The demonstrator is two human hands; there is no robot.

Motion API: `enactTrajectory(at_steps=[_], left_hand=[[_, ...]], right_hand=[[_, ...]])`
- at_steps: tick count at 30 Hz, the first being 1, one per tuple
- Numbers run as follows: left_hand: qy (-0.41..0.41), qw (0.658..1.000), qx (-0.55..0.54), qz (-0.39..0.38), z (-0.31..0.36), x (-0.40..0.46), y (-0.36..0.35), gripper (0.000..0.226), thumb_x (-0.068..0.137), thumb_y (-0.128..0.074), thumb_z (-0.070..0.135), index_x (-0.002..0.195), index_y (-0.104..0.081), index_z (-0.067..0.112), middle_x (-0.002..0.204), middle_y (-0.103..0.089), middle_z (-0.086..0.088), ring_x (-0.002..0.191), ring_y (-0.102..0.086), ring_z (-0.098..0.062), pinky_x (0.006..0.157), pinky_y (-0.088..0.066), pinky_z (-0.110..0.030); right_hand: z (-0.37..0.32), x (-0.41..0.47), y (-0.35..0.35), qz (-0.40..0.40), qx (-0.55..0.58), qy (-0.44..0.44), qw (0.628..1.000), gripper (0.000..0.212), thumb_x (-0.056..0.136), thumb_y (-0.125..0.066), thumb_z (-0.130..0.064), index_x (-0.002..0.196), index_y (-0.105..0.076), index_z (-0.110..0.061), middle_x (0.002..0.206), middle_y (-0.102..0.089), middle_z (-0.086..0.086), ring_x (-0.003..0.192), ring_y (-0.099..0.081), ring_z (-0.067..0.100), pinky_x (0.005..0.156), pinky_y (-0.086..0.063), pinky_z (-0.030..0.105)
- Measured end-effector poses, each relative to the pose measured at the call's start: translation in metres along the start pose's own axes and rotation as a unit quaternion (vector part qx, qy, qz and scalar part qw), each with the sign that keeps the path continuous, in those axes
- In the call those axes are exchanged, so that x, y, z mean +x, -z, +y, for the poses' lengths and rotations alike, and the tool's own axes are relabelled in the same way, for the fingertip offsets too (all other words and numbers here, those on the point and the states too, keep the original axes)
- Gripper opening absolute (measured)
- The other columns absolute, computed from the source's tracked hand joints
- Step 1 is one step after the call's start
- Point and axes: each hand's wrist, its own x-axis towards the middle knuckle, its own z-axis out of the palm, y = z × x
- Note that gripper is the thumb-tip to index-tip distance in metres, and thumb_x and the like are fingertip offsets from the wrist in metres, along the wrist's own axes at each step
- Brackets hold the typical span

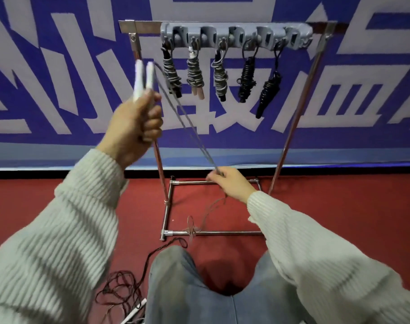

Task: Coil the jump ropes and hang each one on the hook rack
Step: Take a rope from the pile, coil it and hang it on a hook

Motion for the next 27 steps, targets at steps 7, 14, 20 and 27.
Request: enactTrajectory(at_steps=[7,14,20,27], left_hand=[[0.0,0.965,0.258,0.046,0.0,-0.004,-0.029,0.036,0.106,-0.047,0.047,0.102,-0.059,0.013,0.071,-0.045,-0.001,0.048,-0.03,-0.009,0.041,-0.024,-0.02],[0.068,0.92,0.379,-0.077,-0.043,-0.03,-0.074,0.041,0.108,-0.041,0.046,0.118,-0.059,0.011,0.08,-0.048,-0.001,0.053,-0.033,-0.01,0.048,-0.027,-0.023],[0.096,0.926,0.337,-0.138,-0.052,-0.044,-0.096,0.055,0.106,-0.041,0.051,0.12,-0.06,0.001,0.07,-0.04,0.005,0.054,-0.026,-0.01,0.047,-0.02,-0.022],[0.077,0.992,0.095,-0.003,-0.055,-0.028,-0.087,0.034,0.108,-0.041,0.044,0.114,-0.059,0.016,0.072,-0.05,-0.001,0.046,-0.029,-0.008,0.037,-0.024,-0.018]], right_hand=[[0.032,-0.021,0.015,-0.069,-0.053,-0.138,0.987,0.052,0.084,-0.082,-0.019,0.131,-0.061,-0.011,0.111,-0.071,0.01,0.098,-0.065,0.018,0.097,-0.049,0.032],[-0.003,-0.042,0.034,0.09,0.092,-0.089,0.988,0.109,0.081,-0.08,-0.013,0.162,-0.008,-0.025,0.151,-0.042,0.009,0.134,-0.048,0.025,0.105,-0.044,0.036],[-0.042,-0.06,0.057,0.014,0.18,0.121,0.976,0.016,0.103,-0.057,-0.011,0.119,-0.056,-0.014,0.081,-0.069,0.004,0.073,-0.069,0.018,0.084,-0.056,0.037],[-0.021,-0.074,0.051,0.111,-0.047,0.151,0.981,0.021,0.108,-0.039,-0.041,0.108,-0.056,-0.028,0.061,-0.045,-0.007,0.053,-0.043,0.014,0.058,-0.041,0.037]])
